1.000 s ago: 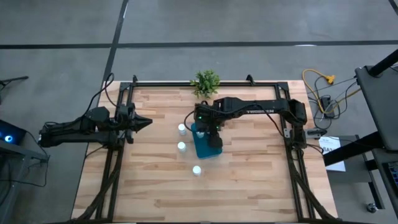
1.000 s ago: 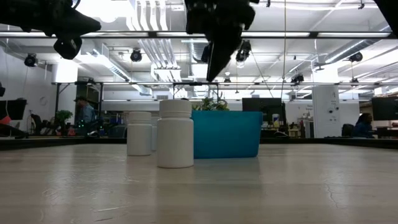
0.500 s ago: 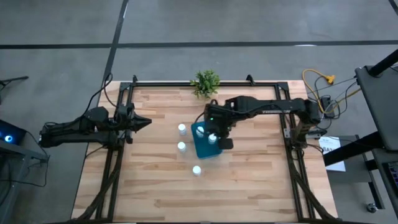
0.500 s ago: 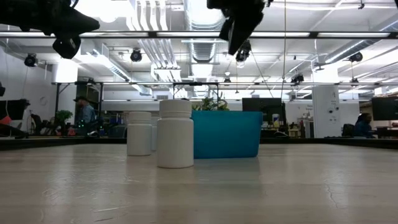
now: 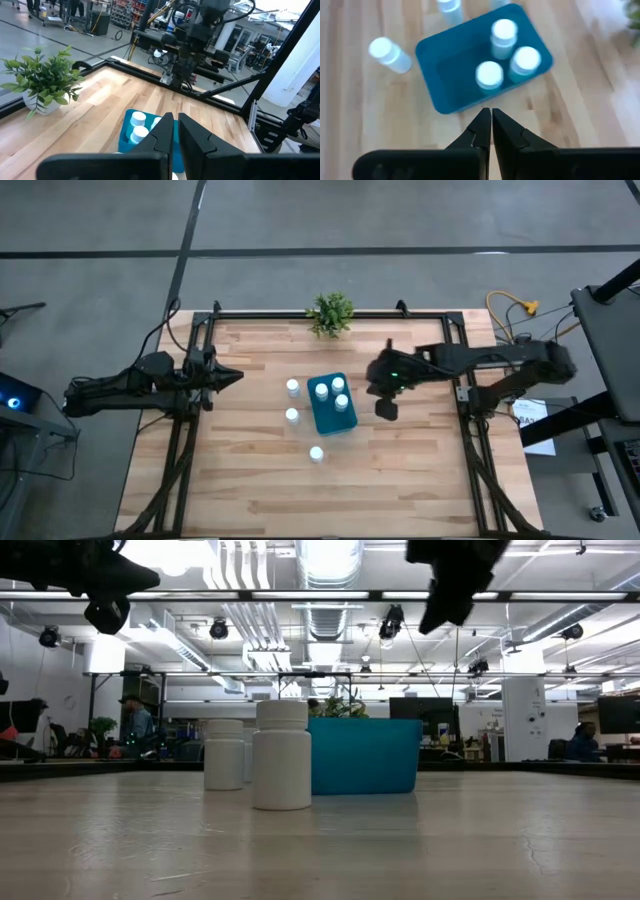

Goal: Pick and place pill bottles into a basket
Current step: Put the top white medicine bottle into the blue bin

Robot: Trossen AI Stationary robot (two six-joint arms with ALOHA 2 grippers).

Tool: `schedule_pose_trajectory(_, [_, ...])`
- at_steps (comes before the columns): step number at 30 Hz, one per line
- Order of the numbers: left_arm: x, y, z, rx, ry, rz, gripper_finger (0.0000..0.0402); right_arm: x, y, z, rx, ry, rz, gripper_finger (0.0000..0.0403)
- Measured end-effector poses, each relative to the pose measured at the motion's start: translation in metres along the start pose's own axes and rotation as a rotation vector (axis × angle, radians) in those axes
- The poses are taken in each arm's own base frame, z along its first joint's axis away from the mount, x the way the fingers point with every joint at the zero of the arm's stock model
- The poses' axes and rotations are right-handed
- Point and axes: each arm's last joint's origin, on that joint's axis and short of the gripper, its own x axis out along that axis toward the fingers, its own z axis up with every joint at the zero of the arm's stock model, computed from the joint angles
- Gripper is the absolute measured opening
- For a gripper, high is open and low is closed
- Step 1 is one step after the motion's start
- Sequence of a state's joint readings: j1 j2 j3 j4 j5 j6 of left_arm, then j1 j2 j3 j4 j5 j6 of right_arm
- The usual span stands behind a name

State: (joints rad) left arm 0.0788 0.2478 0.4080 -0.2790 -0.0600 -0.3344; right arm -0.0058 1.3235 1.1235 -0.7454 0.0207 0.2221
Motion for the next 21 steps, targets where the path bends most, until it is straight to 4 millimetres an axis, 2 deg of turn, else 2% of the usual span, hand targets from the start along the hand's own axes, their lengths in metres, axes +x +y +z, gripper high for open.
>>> schedule_pose_trajectory(6, [0.002, 0.000, 0.000, 0.006, 0.009, 0.001, 0.0008, -0.003, -0.010, -0.040, 0.068, -0.098, -0.035, 0.0008])
schedule_pose_trajectory(11, [0.006, 0.000, -0.001, 0.037, 0.019, 0.004, 0.0008, 0.008, -0.016, -0.063, 0.090, -0.182, -0.013, 0.0008])
schedule_pose_trajectory(21, [0.009, -0.003, 0.005, 0.110, -0.036, -0.013, 0.0008, 0.021, -0.020, -0.086, 0.111, -0.465, 0.075, 0.0008])
